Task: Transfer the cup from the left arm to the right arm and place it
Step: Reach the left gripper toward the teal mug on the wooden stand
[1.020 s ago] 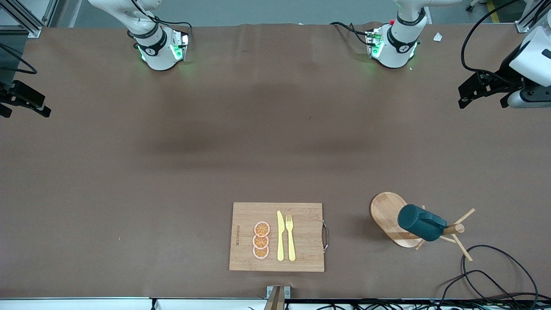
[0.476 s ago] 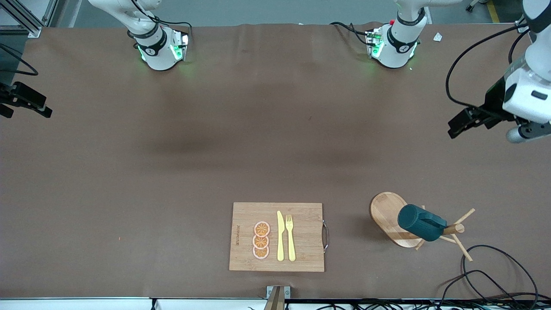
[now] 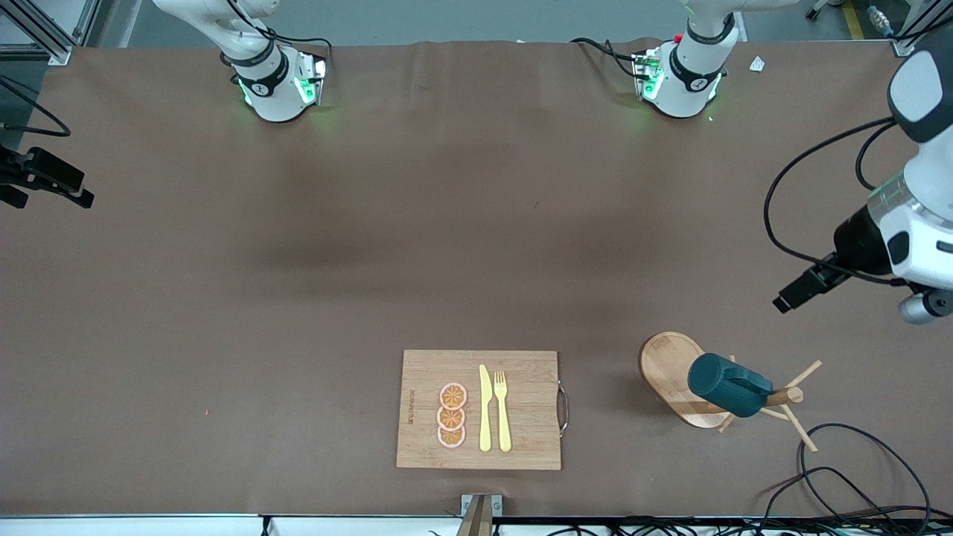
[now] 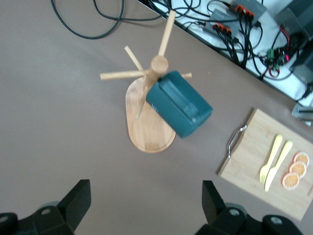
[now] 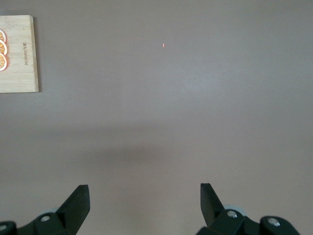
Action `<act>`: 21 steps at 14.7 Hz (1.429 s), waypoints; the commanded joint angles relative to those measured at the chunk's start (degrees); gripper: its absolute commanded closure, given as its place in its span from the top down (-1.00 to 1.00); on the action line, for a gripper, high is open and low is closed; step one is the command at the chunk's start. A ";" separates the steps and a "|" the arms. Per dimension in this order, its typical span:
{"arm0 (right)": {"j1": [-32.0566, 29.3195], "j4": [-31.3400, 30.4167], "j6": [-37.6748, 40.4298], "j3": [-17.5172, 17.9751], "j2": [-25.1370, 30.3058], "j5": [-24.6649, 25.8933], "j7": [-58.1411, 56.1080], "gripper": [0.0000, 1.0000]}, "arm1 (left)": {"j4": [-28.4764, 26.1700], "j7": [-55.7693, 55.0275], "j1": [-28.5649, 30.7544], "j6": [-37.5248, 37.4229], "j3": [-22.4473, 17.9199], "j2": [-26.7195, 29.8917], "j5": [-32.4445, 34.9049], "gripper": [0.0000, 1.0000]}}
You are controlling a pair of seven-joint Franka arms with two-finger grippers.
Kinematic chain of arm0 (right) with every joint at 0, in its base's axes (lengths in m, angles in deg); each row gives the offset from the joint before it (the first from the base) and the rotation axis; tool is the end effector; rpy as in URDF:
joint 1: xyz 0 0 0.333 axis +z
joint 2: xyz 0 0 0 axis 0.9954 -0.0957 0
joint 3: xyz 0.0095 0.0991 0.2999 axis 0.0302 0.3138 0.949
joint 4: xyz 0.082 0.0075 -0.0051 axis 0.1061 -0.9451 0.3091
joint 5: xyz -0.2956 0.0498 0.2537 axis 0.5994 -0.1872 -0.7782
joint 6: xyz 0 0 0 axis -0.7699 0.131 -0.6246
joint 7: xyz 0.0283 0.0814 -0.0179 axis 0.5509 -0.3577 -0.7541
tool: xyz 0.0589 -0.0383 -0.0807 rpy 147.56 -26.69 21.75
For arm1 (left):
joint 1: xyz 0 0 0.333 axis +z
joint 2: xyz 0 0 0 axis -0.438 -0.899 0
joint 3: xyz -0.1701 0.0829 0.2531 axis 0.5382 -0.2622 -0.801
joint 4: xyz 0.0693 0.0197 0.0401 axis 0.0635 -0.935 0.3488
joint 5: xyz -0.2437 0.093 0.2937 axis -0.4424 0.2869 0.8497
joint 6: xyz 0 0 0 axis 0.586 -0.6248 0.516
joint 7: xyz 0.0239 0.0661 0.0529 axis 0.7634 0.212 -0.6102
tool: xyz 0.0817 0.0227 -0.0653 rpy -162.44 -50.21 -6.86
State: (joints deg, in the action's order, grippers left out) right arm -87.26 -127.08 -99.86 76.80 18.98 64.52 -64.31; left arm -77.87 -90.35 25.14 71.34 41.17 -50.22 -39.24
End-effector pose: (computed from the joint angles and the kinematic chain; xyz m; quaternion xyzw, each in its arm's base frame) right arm 0.5494 -0.0409 0.6440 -0.9996 0.0127 -0.0180 0.0164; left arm 0.6482 -0.0686 0.5645 0.9607 0.2581 0.0785 0.0647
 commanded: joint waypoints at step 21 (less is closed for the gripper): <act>-0.94 -1.20 -0.75 0.67 0.62 -0.02 -0.47 1.00 | 4.91 -13.35 3.83 17.64 0.00 -17.13 -22.63 1.00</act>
State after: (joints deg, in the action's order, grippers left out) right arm -87.26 -127.13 -100.26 76.89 18.98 64.52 -64.31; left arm -74.37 -103.16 29.07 89.16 41.20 -65.95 -60.81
